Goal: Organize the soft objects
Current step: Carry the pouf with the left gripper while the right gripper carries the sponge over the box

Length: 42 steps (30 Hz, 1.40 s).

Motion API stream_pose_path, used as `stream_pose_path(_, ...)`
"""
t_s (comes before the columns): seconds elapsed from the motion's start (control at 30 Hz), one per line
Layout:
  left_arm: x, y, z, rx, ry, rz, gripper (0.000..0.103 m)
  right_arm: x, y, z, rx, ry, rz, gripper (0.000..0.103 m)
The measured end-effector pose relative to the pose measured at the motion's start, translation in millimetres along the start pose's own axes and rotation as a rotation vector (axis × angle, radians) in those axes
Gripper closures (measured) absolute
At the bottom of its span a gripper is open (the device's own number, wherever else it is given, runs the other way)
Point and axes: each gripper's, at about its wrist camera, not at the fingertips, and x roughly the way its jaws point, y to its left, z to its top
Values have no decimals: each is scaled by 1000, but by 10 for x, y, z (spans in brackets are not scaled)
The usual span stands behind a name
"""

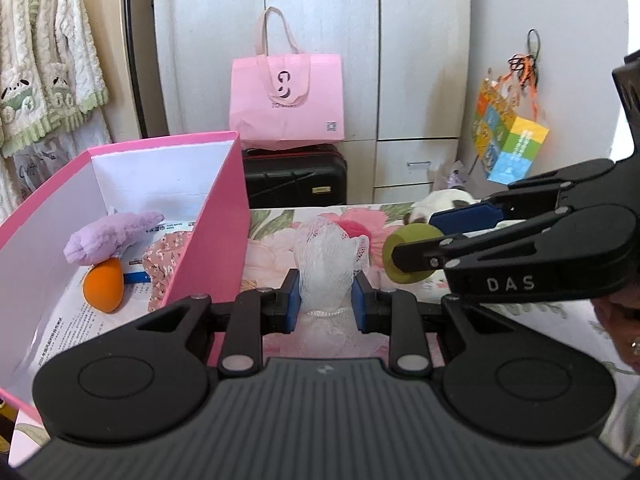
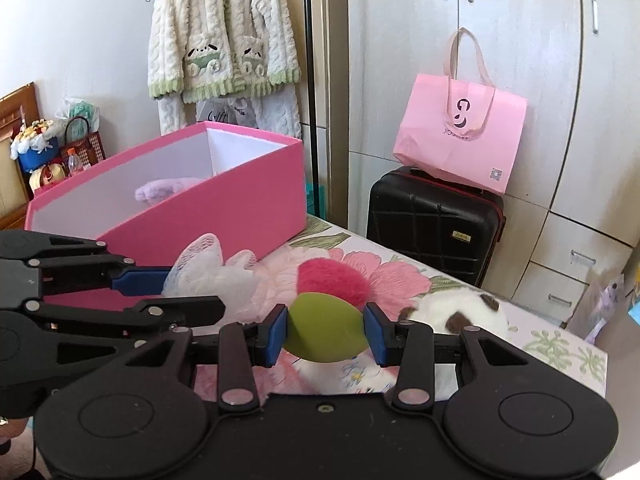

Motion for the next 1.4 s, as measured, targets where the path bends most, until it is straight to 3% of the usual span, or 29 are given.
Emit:
stream_pose_path(0.27, -341, 68, -157, -17, 20, -96, 78, -267, 169, -175, 33, 24, -37, 57)
stream_pose_path(0.77, -787, 296, -414, -37, 137, -270, 78, -783, 436, -606, 113, 65, -64, 56)
stream_pose_path(1.03, -1041, 486, -441, -31, 190, -313, 78, -1019, 674, -628, 111, 61, -45, 56)
stream_pose_path(1.4, -1429, 769, -305, 2, 163, -318, 78, -1293, 1031, -416, 80, 28, -2, 56)
